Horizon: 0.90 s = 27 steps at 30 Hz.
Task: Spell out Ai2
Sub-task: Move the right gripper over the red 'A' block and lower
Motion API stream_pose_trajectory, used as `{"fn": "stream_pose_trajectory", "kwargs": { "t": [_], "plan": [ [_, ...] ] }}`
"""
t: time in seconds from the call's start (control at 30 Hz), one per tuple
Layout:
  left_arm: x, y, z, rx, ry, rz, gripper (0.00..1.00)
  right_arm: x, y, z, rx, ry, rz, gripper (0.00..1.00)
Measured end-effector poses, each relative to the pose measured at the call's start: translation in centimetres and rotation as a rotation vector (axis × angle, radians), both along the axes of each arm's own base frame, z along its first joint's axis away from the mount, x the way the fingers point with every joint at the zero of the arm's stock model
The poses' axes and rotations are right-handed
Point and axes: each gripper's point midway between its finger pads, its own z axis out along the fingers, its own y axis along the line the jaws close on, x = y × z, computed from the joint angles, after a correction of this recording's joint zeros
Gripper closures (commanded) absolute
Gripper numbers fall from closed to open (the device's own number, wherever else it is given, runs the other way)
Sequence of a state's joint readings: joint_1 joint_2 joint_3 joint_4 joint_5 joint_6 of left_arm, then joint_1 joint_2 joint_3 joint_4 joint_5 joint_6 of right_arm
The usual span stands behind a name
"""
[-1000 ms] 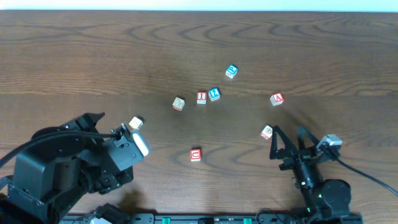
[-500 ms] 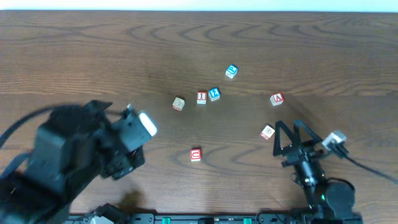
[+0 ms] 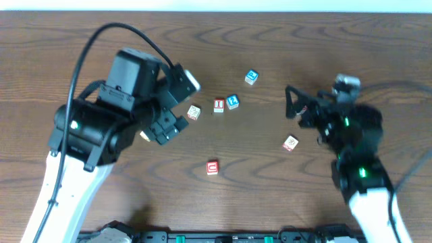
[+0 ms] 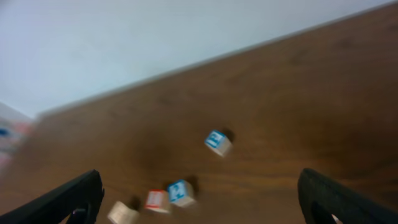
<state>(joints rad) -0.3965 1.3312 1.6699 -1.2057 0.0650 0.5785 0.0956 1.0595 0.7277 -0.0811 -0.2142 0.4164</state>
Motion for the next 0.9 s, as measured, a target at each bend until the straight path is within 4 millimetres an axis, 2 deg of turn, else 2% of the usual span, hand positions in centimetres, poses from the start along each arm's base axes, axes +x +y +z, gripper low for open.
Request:
{"fn": "stream_pose_trajectory", "kwargs": {
  "t": [0.23, 0.47, 0.7, 0.9],
  "plan": [
    [2.8, 1.2, -1.5, -0.128, 0.083, 0.063, 0.04, 4.8, -1.0, -3.2, -0.235, 0.205, 0.029, 0.01],
    [5.9, 0.2, -5.1, -0.21, 0.201, 0.057, 0.05, 7.6, -3.7, -5.4, -0.405, 0.326, 0.015, 0.01],
    [9.0, -1.2, -9.2, -0.263, 0.296, 0.097, 0.05, 7.3, -5.3, -10.1, -0.455, 0.47, 0.024, 0.01],
    [10.0, -2.3, -12.7, -0.298, 0.4, 0.108, 0.05, 6.2, -5.4, -13.7, -0.479, 0.585, 0.069, 0.01]
  ]
}}
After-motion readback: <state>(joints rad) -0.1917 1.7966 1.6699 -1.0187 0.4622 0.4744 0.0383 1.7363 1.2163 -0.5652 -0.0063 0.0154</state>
